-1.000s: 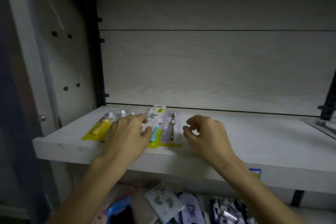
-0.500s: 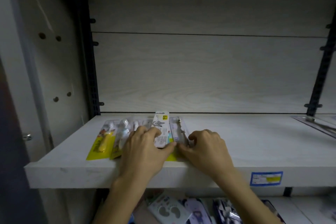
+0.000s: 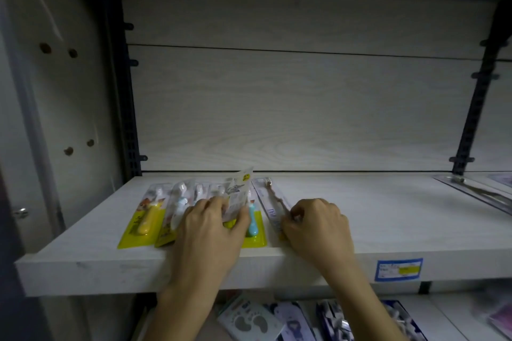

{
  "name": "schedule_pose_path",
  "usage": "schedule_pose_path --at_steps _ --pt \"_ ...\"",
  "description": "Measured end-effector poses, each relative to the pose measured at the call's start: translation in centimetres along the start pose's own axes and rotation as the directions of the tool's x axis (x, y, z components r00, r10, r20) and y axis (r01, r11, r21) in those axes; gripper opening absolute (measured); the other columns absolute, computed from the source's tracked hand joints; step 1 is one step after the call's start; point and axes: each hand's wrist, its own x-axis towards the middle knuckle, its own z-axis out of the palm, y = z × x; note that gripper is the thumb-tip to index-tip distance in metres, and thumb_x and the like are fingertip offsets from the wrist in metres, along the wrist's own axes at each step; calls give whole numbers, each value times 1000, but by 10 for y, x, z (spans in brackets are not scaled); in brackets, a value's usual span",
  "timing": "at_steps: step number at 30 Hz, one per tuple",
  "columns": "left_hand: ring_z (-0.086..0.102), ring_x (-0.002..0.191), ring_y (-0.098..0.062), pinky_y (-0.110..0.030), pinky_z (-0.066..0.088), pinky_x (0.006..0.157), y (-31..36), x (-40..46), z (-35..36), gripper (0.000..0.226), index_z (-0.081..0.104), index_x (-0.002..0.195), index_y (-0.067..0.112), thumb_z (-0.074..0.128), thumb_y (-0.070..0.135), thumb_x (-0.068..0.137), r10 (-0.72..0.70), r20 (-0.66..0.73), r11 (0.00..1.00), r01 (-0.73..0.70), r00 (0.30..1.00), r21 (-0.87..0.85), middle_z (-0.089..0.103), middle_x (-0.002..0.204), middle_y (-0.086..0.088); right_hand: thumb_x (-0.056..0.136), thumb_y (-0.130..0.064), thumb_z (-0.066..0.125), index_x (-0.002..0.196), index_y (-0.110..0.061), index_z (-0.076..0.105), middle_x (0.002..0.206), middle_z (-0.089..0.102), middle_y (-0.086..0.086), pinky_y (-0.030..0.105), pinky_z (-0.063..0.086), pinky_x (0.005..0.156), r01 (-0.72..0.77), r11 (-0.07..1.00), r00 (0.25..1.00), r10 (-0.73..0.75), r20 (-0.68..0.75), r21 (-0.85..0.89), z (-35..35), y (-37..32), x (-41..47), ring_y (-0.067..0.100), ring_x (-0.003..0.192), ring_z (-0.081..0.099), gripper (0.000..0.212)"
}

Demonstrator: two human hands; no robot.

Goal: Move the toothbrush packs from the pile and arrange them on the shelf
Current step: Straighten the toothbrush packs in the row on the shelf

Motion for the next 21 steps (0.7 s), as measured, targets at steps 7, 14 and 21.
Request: schedule_pose_path --at_steps 7,14,21 --pt "59 66 -26 -34 41 56 1 -1 -3 41 59 81 13 29 35 97 105 -93 994 -105 990 9 64 70 -8 93 -26 41 102 -16 59 102 62 5 36 41 77 -84 996 996 84 -23 5 -1 -1 1 27 95 53 22" --pt "60 50 -35 -26 31 45 -6 8 -5 11 62 76 2 62 7 86 127 -115 988 -115 985 100 62 57 -16 95 -33 45 108 -22 58 104 63 5 39 46 81 -64 997 998 65 -23 53 -1 -2 1 27 97 55 22" --pt "59 86 -38 -41 42 69 0 21 -18 18 62 95 5 49 18 93 103 -89 994 -100 991 37 65 90 -19 84 -31 62 97 -16 66 97 65 7 32 45 67 -114 992 993 113 29 54 -20 -4 4 30 90 59 20"
